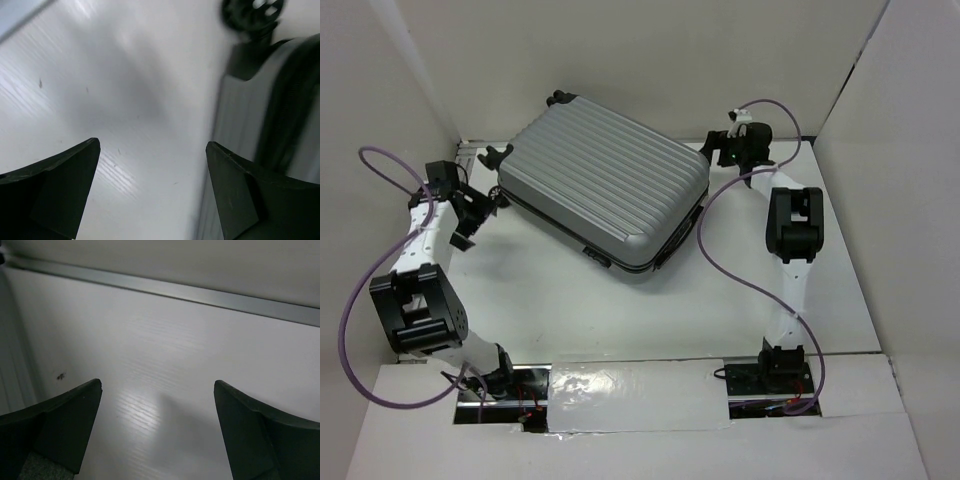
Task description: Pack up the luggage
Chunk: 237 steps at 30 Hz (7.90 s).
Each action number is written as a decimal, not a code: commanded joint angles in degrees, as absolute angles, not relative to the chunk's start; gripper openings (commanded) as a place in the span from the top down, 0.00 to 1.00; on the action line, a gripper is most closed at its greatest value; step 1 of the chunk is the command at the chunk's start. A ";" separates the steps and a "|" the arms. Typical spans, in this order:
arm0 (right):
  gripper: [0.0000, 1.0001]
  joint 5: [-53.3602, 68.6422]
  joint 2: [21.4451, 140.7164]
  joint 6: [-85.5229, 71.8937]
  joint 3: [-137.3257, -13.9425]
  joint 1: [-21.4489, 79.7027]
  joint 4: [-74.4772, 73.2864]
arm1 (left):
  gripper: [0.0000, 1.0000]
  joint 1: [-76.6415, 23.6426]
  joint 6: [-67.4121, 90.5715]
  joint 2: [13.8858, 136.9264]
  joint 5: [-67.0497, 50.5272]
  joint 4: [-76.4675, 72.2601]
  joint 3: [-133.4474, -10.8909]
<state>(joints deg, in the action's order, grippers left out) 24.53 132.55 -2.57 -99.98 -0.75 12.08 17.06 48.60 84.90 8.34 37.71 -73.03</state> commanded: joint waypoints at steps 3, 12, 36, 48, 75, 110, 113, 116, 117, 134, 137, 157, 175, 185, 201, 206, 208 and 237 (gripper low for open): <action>0.00 34.80 130.45 4.04 -99.60 2.72 13.96 | 0.00 16.35 51.50 89.19 1.32 32.09 -69.87; 0.00 40.96 111.99 9.31 -69.06 3.78 27.50 | 0.00 8.35 48.52 106.07 -1.40 31.64 -84.80; 0.00 -2.98 72.63 -9.92 -42.98 10.99 17.86 | 0.00 5.88 45.09 109.35 -1.93 37.00 -96.59; 0.00 -7.72 51.61 -22.75 -32.88 6.86 2.29 | 0.00 2.04 47.72 71.75 1.74 44.03 -69.19; 0.08 -6.32 45.78 -25.84 -30.76 19.16 -16.79 | 0.17 -11.33 52.56 40.07 -15.56 47.73 -41.93; 0.07 -18.46 59.60 -23.90 -38.06 23.47 -5.35 | 0.04 -36.73 69.14 67.33 14.22 40.51 -55.47; 0.07 -18.46 55.47 -26.63 -36.58 24.61 -12.64 | 0.05 -43.57 75.82 64.17 15.89 40.44 -50.30; 0.08 -18.46 49.76 -27.69 -34.46 25.92 -18.09 | 0.05 -50.26 83.72 65.03 18.10 42.53 -48.70; 0.09 -18.46 48.44 -28.47 -33.84 26.54 -19.41 | 0.05 -51.32 85.50 65.74 18.11 43.15 -48.69; 0.12 -20.56 42.10 -28.48 -27.25 36.12 -12.92 | 0.02 -62.23 133.50 63.80 31.11 41.40 -41.22; 0.12 -21.09 42.10 -28.48 -27.77 37.35 -11.78 | 0.02 -62.23 138.42 67.14 33.22 45.08 -43.76; 0.11 -27.77 41.48 -26.11 -27.07 40.34 -12.04 | 0.21 -64.69 86.04 71.19 45.19 25.19 -51.77; 0.11 -28.39 42.71 -23.73 -27.69 40.34 -12.57 | 0.09 -65.83 2.92 75.94 24.33 12.14 -51.96; 0.09 -26.99 43.69 -24.26 -28.83 40.34 -13.10 | 0.16 -65.83 1.67 81.47 37.50 8.37 -48.52; 0.09 -21.19 41.92 -22.59 -29.35 40.34 -13.18 | 0.20 -63.63 -0.73 81.03 42.98 -1.25 -44.02; 0.10 -18.38 41.40 -22.06 -29.36 40.34 -13.18 | 0.54 -63.02 0.96 82.09 40.52 0.78 -44.03; 0.11 -16.71 41.40 -21.27 -30.40 40.34 -13.80 | 0.86 -63.02 2.98 82.09 41.13 2.45 -44.03; 0.45 -24.61 58.45 -18.98 -26.98 47.72 14.23 | 1.00 -63.63 5.80 82.09 37.09 3.60 -42.89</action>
<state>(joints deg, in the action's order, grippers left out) -22.65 57.76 -19.92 -27.57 47.18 6.68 -63.94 -2.63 80.77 38.52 5.13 -43.68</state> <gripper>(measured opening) 0.549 0.084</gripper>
